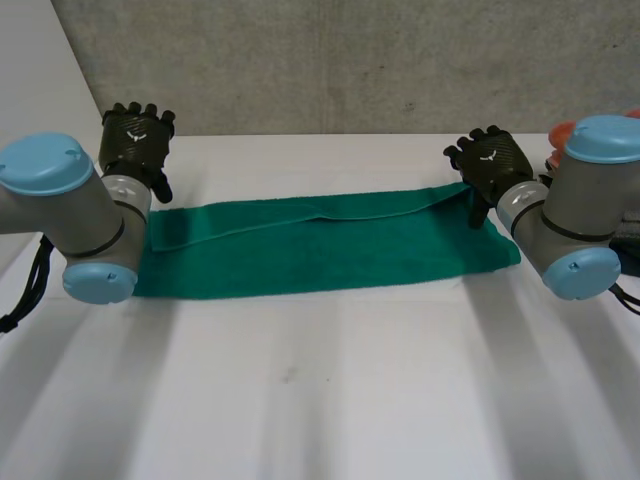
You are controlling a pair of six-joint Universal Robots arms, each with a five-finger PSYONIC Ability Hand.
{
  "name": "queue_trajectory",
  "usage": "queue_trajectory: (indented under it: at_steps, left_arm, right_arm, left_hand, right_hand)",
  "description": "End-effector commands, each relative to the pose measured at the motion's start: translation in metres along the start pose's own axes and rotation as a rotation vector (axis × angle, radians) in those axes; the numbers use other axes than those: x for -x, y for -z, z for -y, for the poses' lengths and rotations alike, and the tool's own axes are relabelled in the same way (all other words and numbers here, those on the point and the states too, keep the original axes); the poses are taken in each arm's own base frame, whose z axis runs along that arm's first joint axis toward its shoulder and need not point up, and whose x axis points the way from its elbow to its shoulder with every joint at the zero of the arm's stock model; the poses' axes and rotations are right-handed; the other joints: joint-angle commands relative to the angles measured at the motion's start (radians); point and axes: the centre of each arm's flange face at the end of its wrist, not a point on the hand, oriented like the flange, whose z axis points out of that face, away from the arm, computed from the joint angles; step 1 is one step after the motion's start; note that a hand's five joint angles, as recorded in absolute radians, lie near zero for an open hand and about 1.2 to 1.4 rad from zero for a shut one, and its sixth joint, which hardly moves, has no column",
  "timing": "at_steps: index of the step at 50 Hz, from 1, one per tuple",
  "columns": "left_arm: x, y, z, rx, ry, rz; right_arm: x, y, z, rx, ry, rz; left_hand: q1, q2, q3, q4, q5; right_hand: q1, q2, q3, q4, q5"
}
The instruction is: Fold the laundry.
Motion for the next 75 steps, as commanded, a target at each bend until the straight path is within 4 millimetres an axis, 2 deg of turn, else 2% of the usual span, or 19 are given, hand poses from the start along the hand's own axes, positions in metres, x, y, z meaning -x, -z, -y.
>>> queue_trajectory:
  at_steps: [1,7,10,14,18,21,29,35,38,41,43,44,47,51,59,67,70,74,75]
  left_arm:
    - [0.007,0.001,0.008,-0.012,-0.005,-0.019]
    - [0.021,0.012,0.022,0.02,-0.011,-0.05]
    - [0.025,0.026,0.021,0.11,-0.018,-0.113]
    - [0.027,0.058,0.009,0.315,-0.037,-0.24]
    - [0.027,0.071,-0.006,0.404,-0.049,-0.306]
    - [0.025,0.075,-0.016,0.423,-0.06,-0.334]
    - [0.015,0.067,-0.059,0.422,-0.195,-0.346]
    - [0.011,0.054,-0.072,0.377,-0.256,-0.295]
    - [0.008,0.051,-0.074,0.353,-0.272,-0.276]
    - [0.003,0.048,-0.073,0.324,-0.272,-0.267]
    - [-0.001,0.049,-0.071,0.312,-0.278,-0.274]
    - [-0.004,0.049,-0.07,0.306,-0.282,-0.274]
    - [-0.006,0.05,-0.065,0.295,-0.284,-0.272]
    - [-0.001,0.058,-0.044,0.284,-0.273,-0.245]
    - [0.025,0.097,0.027,0.212,-0.169,-0.233]
    - [0.045,0.126,0.077,0.14,-0.068,-0.251]
    - [0.046,0.124,0.079,0.125,-0.058,-0.254]
    - [0.04,0.106,0.058,0.161,-0.046,-0.266]
    - [0.034,0.102,0.046,0.196,-0.042,-0.288]
  right_arm:
    - [-0.003,0.005,0.008,0.013,-0.009,-0.01]
    - [-0.015,0.019,0.017,0.074,-0.044,0.012]
    - [-0.02,0.03,0.018,0.139,-0.067,0.053]
    - [-0.023,0.047,0.01,0.266,-0.104,0.153]
    - [-0.02,0.053,0.0,0.324,-0.124,0.211]
    - [-0.017,0.053,-0.009,0.342,-0.124,0.228]
    - [0.0,0.034,-0.045,0.292,-0.066,0.204]
    - [0.007,0.02,-0.063,0.25,-0.045,0.156]
    - [0.007,0.015,-0.068,0.236,-0.039,0.121]
    - [0.007,0.013,-0.071,0.222,-0.033,0.109]
    - [0.008,0.012,-0.072,0.222,-0.029,0.102]
    - [0.007,0.012,-0.071,0.22,-0.025,0.099]
    - [0.003,0.015,-0.069,0.227,-0.022,0.09]
    - [-0.011,0.028,-0.052,0.236,-0.032,0.087]
    - [-0.047,0.063,0.002,0.201,-0.029,0.106]
    - [-0.073,0.084,0.036,0.157,-0.016,0.086]
    - [-0.072,0.08,0.036,0.148,-0.02,0.088]
    - [-0.066,0.063,0.023,0.157,-0.022,0.089]
    - [-0.063,0.055,0.015,0.172,-0.022,0.086]
  left_hand:
    - [-0.014,-0.035,-0.037,-0.028,-0.05]
    - [-0.014,-0.035,-0.037,-0.028,-0.05]
    - [-0.014,-0.035,-0.037,-0.028,-0.05]
    - [0.112,0.092,0.09,0.098,0.076]
    - [0.256,0.236,0.234,0.242,0.22]
    - [0.303,0.283,0.281,0.29,0.267]
    - [0.259,0.239,0.237,0.246,0.223]
    - [0.265,0.245,0.243,0.252,0.229]
    - [0.493,0.473,0.471,0.479,0.457]
    - [0.945,0.925,0.923,0.932,0.909]
    - [1.16,1.139,1.137,1.146,1.124]
    - [1.207,1.187,1.185,1.193,1.171]
    - [1.207,1.187,1.185,1.194,1.171]
    - [1.207,1.187,1.185,1.194,1.171]
    - [1.207,1.187,1.185,1.194,1.171]
    - [1.207,1.187,1.185,1.194,1.171]
    - [1.207,1.187,1.185,1.194,1.171]
    - [1.207,1.187,1.185,1.194,1.171]
    - [1.126,1.106,1.104,1.113,1.09]
  right_hand:
    - [-0.052,-0.033,-0.035,-0.033,-0.048]
    - [-0.052,-0.033,-0.035,-0.033,-0.048]
    - [-0.017,0.002,0.0,0.002,-0.013]
    - [0.152,0.171,0.169,0.172,0.156]
    - [0.311,0.33,0.328,0.33,0.315]
    - [0.329,0.348,0.346,0.349,0.333]
    - [0.332,0.351,0.349,0.352,0.336]
    - [0.379,0.398,0.396,0.398,0.383]
    - [0.766,0.785,0.783,0.785,0.77]
    - [0.975,0.994,0.992,0.994,0.979]
    - [1.168,1.187,1.185,1.188,1.172]
    - [1.169,1.188,1.186,1.189,1.173]
    - [1.169,1.188,1.186,1.189,1.173]
    - [1.169,1.188,1.186,1.189,1.173]
    - [1.169,1.188,1.186,1.189,1.173]
    - [1.169,1.188,1.186,1.189,1.173]
    - [1.169,1.188,1.186,1.189,1.173]
    - [1.169,1.188,1.186,1.189,1.173]
    - [1.169,1.188,1.186,1.189,1.173]
